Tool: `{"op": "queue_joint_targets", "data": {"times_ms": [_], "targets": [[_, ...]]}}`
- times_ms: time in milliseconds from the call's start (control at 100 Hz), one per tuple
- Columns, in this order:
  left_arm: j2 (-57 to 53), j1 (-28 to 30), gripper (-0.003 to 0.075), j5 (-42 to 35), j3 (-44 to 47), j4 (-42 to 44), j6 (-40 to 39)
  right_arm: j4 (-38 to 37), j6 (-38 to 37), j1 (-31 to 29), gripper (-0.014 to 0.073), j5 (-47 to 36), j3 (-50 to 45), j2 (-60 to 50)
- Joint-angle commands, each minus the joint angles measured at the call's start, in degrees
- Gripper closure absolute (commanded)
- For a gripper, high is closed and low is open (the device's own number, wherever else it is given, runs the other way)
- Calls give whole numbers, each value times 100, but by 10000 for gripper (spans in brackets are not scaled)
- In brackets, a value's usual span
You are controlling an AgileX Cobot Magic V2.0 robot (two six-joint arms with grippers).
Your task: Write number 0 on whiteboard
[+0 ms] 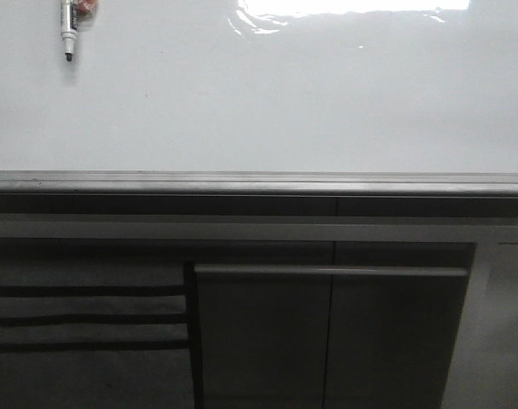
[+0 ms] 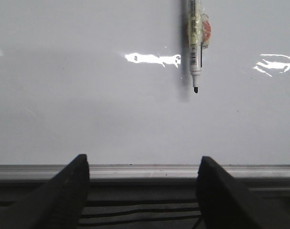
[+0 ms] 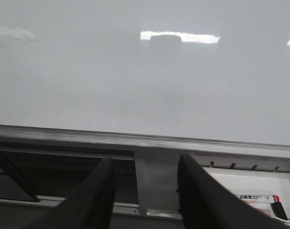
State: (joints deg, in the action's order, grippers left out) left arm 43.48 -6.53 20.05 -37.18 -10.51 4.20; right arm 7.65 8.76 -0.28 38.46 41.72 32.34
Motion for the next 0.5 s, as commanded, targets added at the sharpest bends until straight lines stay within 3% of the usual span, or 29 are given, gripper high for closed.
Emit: {"op": "queue_joint_targets", "data": {"times_ms": [0,270,490], "targets": [[463,-153,273,-716,-332,-217,11,85,81,20,297,-549,203,62],[2011,-900,293,-1338,-1067,-30,113,88,81,20,297,-573,203,62],[3087,-984,293,-1448,-1870,90,113,88,81,20,297,-573,203,62]]}}
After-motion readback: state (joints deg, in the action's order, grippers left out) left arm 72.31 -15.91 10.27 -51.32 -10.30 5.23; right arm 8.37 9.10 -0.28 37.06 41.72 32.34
